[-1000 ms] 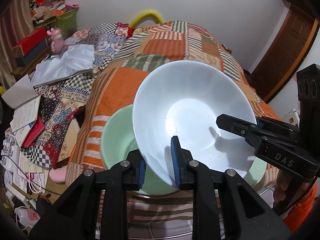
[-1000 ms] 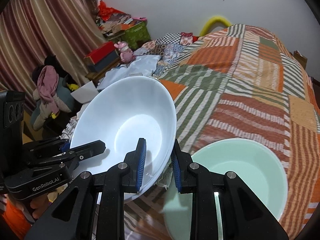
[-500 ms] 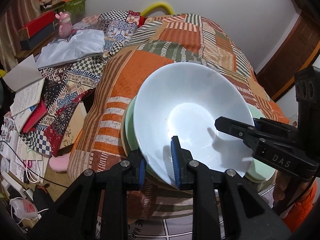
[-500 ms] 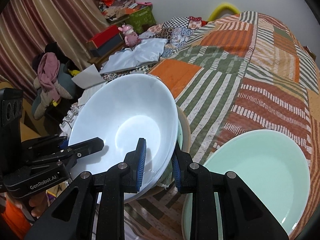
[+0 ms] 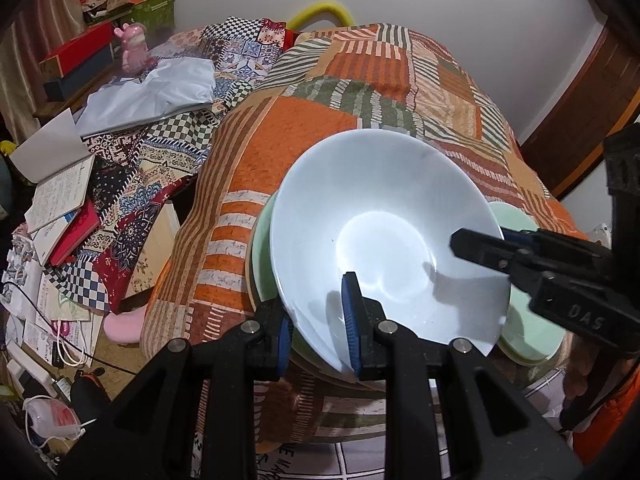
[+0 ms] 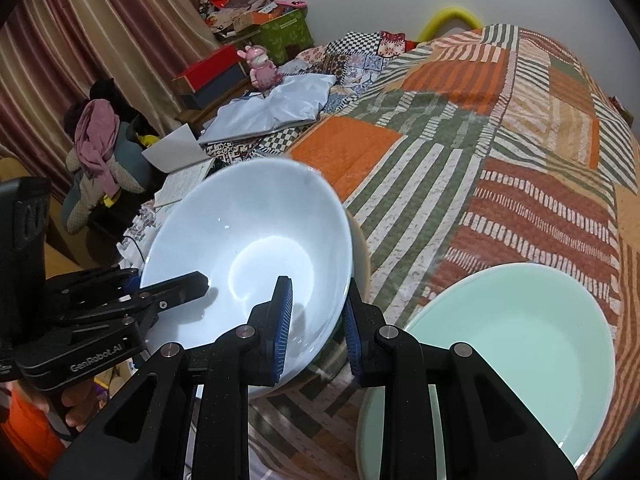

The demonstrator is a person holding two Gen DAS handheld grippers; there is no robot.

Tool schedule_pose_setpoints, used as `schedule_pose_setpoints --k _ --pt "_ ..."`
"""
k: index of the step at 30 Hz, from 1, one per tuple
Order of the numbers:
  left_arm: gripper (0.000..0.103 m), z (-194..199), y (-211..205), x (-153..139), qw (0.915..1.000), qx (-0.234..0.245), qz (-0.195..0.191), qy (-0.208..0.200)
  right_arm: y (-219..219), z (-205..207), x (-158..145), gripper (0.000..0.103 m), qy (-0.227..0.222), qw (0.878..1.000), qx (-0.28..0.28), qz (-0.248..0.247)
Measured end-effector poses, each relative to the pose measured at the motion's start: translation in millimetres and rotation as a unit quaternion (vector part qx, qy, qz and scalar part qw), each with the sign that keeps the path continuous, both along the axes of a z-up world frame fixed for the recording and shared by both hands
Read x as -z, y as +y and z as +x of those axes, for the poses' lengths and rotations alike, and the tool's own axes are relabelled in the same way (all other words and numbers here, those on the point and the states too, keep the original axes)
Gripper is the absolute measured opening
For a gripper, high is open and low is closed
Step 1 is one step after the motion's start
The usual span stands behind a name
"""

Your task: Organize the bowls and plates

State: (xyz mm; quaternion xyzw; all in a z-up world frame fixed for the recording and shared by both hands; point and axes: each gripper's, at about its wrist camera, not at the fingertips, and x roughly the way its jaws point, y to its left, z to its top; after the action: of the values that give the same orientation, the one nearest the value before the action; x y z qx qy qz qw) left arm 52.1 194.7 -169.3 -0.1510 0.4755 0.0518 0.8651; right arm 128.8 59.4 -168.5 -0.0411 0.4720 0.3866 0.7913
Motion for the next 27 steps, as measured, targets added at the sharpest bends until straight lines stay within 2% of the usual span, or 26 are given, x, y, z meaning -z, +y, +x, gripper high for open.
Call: schedule_pose_setpoints --k 15,27 --pt "0.023 12 -3 -4 0.9995 -0.007 0.027 0.016 -12 0 2 0.023 -0.006 1.0 0.0 0.01" --pt "0.026 11 1 -14 0.9995 -0.013 0.011 0.025 -20 0 -1 0.023 -0.007 1.0 0.003 0.018"
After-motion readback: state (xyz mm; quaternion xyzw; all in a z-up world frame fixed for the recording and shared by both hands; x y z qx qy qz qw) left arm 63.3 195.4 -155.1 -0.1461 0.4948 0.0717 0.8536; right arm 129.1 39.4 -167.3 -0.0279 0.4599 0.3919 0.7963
